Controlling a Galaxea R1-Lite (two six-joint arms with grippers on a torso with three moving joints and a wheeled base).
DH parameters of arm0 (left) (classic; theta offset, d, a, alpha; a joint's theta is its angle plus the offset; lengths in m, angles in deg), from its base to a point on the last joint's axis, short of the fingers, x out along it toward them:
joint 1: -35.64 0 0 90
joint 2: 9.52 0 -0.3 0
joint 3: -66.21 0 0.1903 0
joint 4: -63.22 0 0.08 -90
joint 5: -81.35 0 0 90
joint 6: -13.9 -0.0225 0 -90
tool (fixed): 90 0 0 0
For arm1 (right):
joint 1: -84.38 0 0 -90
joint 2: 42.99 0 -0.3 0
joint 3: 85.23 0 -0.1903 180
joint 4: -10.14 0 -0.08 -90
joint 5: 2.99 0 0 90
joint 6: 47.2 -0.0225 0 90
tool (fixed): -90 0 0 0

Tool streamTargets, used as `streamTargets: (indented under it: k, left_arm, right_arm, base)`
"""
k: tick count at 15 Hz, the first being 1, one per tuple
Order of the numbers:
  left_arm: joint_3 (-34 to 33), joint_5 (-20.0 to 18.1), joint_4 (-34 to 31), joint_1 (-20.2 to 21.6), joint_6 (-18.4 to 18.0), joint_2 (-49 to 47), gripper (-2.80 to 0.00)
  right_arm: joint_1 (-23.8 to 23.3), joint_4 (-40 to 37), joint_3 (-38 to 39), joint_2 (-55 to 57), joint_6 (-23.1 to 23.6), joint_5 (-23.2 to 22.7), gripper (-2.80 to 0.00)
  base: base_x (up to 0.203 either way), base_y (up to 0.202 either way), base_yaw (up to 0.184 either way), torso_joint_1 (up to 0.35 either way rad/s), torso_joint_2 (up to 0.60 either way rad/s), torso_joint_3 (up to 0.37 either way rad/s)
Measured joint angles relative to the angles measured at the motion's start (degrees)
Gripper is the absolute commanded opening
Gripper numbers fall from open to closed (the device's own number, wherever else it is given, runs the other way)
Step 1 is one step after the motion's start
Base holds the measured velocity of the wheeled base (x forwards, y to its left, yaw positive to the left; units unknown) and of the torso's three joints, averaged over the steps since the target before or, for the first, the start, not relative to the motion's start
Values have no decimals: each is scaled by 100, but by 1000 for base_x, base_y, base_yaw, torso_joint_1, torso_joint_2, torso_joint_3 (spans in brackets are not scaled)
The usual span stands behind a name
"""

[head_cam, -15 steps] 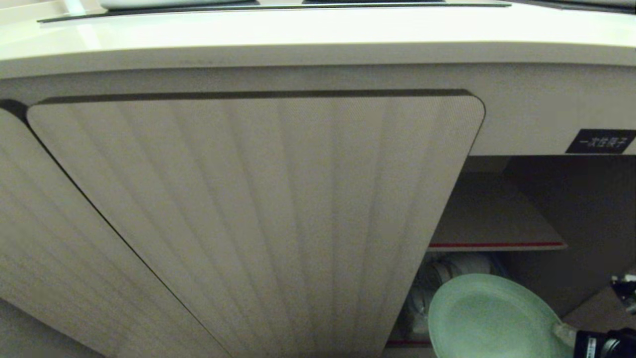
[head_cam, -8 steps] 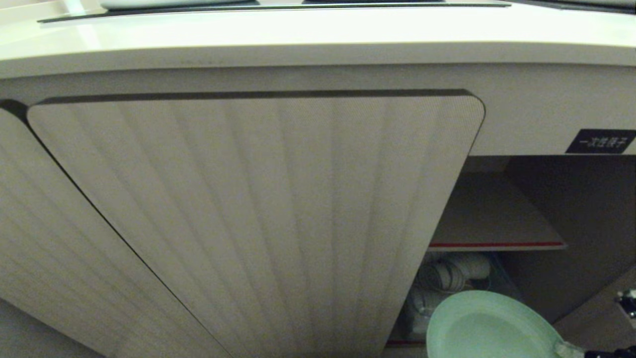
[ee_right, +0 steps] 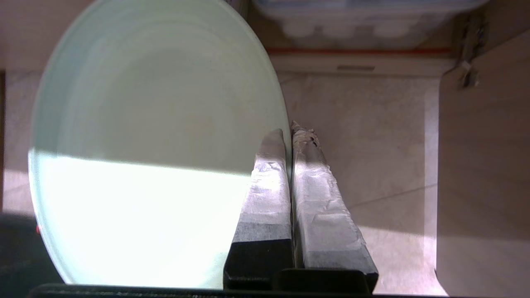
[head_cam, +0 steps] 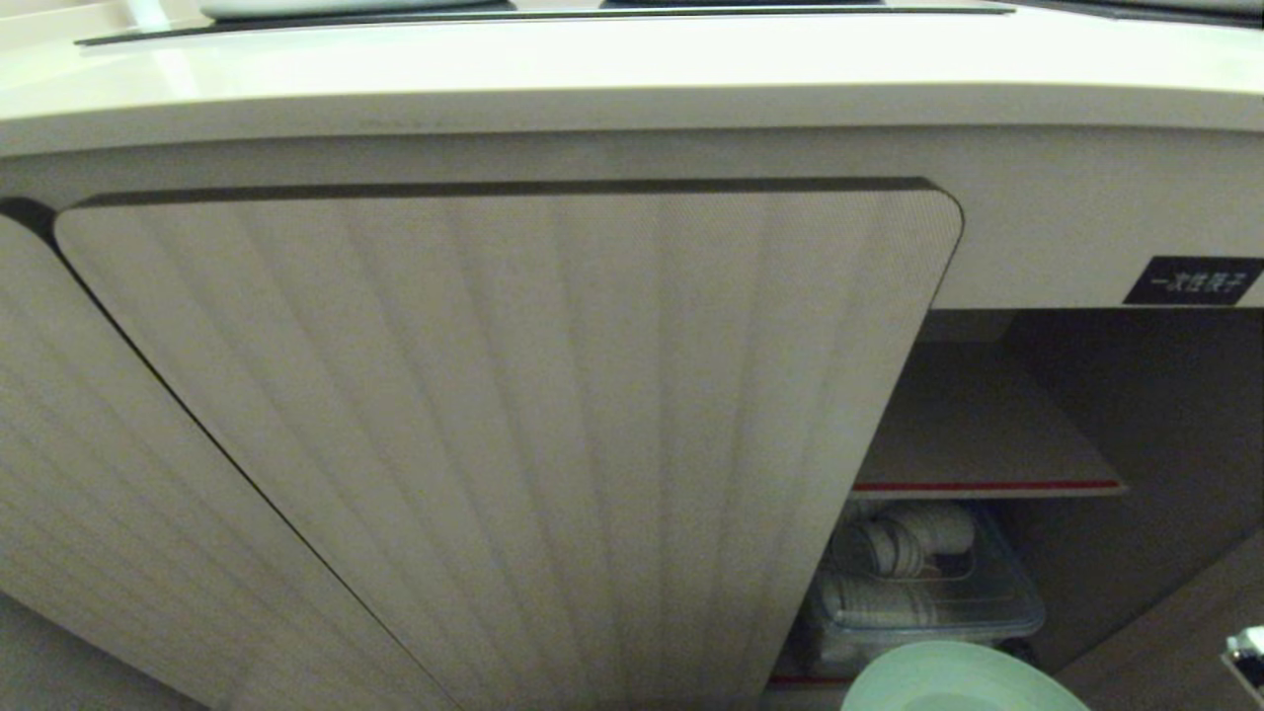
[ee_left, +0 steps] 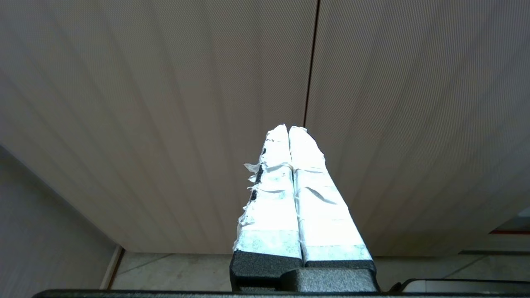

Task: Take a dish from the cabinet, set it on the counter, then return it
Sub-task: Place it on the table

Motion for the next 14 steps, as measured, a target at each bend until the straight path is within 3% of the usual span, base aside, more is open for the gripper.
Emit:
streamTargets:
  k: [5, 14]
  left_arm:
    - [0, 2, -2, 0, -2, 0, -280]
    - [0, 2, 0, 0, -2, 0, -280]
  right_arm:
    - [33, -20, 0, -132, -66, -324, -280]
    - [29, -104, 0, -141, -42, -329, -280]
  base:
    - [0, 0, 0, 0, 0, 0]
    - [0, 0, 0, 0, 0, 0]
